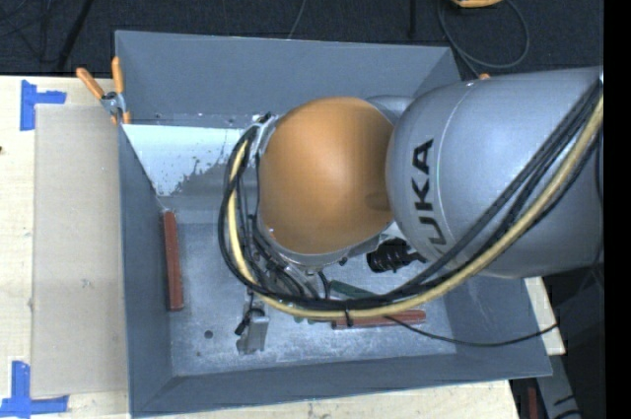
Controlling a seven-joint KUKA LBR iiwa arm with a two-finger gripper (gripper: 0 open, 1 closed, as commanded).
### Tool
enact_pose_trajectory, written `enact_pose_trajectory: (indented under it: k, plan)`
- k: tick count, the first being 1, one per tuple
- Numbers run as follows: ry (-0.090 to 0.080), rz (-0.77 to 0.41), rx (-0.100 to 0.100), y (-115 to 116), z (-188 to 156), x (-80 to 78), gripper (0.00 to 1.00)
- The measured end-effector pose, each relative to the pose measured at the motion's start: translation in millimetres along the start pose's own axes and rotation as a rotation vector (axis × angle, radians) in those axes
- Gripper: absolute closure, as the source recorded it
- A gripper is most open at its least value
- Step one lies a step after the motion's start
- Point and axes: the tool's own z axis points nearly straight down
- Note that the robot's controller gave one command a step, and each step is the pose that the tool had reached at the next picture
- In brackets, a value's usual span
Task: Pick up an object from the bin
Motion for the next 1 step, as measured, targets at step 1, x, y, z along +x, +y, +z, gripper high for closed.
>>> enact_pose_trajectory:
  k: [1]
  plan:
    - [-0.002, -0.155, 0.002, -67.8, 77.3, -38.9, 0.0]
